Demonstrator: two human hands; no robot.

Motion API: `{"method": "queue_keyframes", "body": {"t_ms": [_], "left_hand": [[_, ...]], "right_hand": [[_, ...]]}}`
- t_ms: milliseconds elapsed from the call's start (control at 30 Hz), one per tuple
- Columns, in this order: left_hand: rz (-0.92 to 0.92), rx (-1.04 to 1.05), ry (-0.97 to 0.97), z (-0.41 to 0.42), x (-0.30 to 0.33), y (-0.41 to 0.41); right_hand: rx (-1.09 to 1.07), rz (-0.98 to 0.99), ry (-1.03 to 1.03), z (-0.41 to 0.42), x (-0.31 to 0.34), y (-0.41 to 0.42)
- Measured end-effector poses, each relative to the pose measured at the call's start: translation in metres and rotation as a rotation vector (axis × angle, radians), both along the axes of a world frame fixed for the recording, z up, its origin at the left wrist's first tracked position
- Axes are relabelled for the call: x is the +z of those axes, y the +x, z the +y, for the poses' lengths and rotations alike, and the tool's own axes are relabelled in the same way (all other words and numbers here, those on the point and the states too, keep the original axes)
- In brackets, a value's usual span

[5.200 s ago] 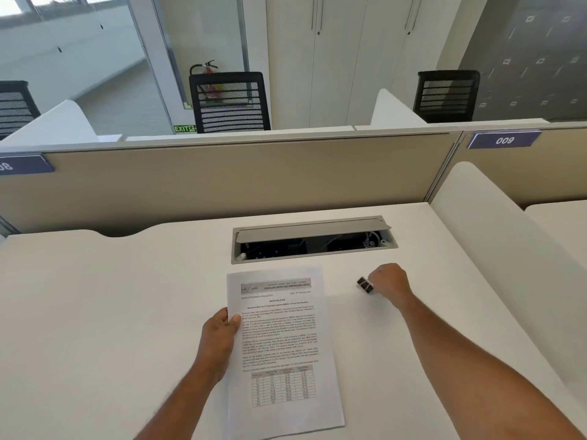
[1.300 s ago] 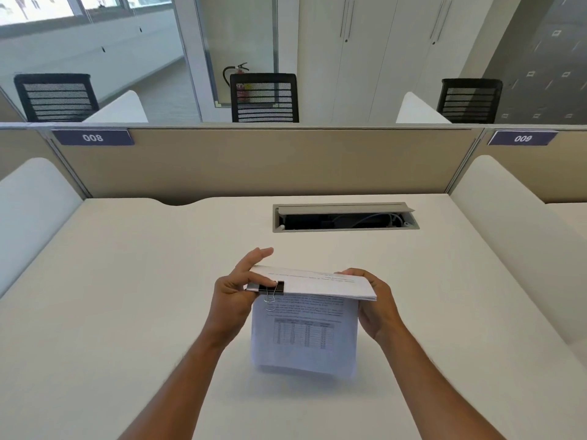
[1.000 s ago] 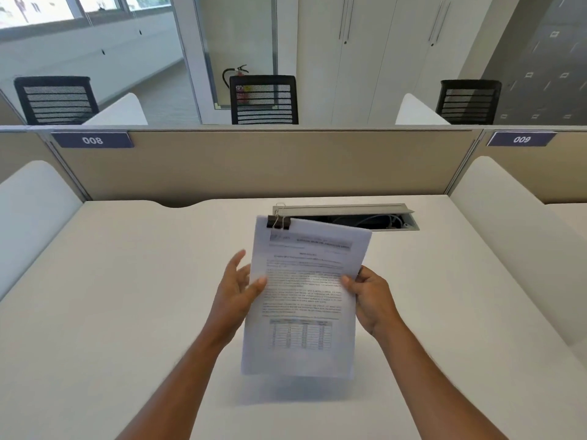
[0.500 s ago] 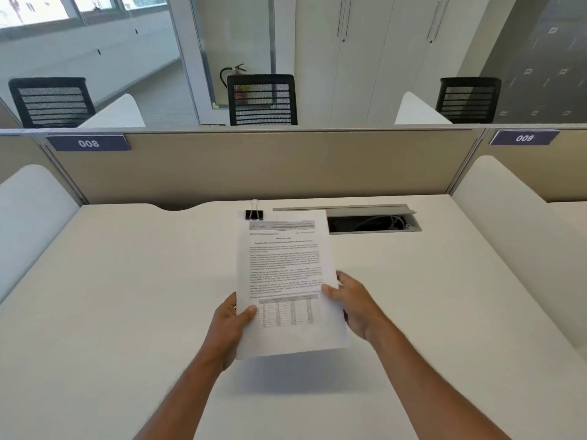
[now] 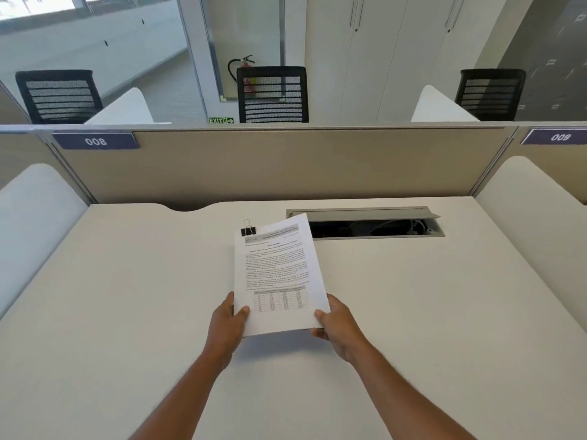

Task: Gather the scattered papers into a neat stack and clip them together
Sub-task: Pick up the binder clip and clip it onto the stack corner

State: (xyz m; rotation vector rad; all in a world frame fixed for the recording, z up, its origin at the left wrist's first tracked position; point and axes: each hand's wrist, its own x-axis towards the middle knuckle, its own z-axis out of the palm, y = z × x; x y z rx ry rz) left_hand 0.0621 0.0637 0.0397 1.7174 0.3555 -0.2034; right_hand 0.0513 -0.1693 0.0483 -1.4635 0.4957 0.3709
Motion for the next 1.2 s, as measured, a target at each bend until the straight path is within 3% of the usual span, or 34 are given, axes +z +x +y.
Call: {"method": "queue_keyframes", "body": {"t_ms": [500,733,1033,1200], "left_hand": [[0.151,0.177,0.042,0.045,-0.032,0.098],[0.155,0.328,0.064,0.043,-0.041,0.122],[0.15,0.359,0.15,0.051,-0.045,0.135],[0.123,0.377,0.164,0.053,-0.046,0.137]], "right_hand": [[-0.036,0.043,0.067,0.05,-0.024,0.131],[-0.042,0.002,-0.21,0.063,-0.041,0.148],[0.254,-0.075,-0.526,0.059,-0.046,0.162],[0.348,-0.08,-0.604,0.058,-0.038,0.163]]}}
